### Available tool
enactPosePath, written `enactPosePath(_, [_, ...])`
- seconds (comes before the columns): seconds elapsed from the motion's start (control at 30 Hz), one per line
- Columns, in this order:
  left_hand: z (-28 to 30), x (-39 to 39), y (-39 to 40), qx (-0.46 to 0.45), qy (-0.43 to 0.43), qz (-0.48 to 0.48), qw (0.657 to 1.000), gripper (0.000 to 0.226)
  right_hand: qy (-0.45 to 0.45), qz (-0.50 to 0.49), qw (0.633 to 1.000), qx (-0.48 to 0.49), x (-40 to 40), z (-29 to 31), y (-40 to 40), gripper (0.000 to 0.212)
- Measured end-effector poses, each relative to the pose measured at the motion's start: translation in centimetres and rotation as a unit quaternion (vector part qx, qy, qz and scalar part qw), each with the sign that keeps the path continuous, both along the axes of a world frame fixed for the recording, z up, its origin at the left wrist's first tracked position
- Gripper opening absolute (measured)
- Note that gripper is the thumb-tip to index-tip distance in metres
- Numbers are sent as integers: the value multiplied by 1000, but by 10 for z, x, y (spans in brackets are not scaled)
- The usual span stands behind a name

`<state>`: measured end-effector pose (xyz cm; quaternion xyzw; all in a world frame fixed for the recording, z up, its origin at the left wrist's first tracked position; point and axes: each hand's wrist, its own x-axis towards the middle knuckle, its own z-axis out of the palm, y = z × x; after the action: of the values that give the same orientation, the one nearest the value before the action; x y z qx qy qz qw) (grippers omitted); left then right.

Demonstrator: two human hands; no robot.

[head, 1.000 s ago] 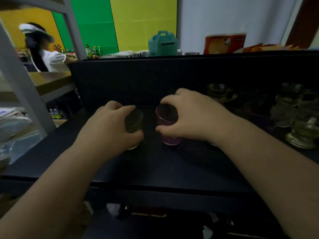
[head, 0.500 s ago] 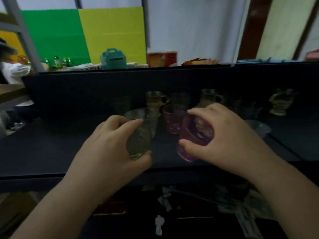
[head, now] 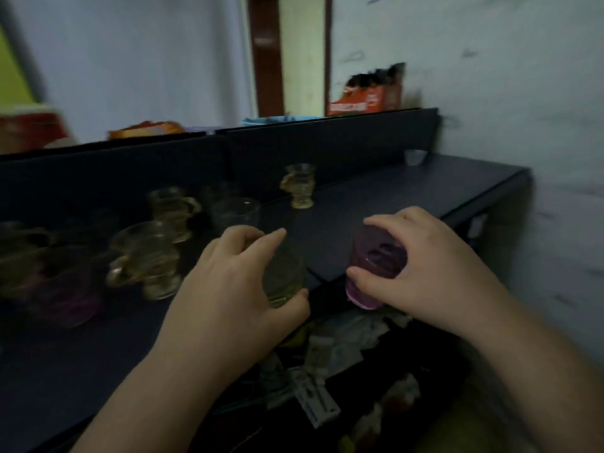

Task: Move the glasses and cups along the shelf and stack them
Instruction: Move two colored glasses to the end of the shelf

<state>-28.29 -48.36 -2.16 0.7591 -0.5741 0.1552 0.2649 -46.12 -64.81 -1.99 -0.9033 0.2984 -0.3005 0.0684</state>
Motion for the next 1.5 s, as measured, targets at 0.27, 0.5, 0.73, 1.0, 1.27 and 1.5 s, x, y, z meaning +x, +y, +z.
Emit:
enactPosePath(0.27, [-6, -44, -117, 3, 10, -127, 992, 81, -34, -122, 991, 30, -81, -13, -65, 75])
enactPosePath(0.5, [-10, -81, -215, -7, 22, -136, 990, 80, -41, -147, 988, 21, -128, -22, -160, 76])
enactPosePath(0.73, [-10, -121, -319, 8, 28, -82, 996, 80, -55, -110, 992, 5, -158, -17, -263, 79])
enactPosePath(1.0, [10, -124, -377, -7, 22, 6, 1000, 80, -95, -48, 993, 52, -152, -2, -361, 78])
enactPosePath(1.27, [24, -76, -424, 39, 17, 53, 998, 82, -67, 23, 997, 29, -82, 17, -428, 77])
enactPosePath(1.5, [35, -1, -461, 54, 34, 116, 991, 81, -17, 74, 997, -9, 0, 28, -484, 80])
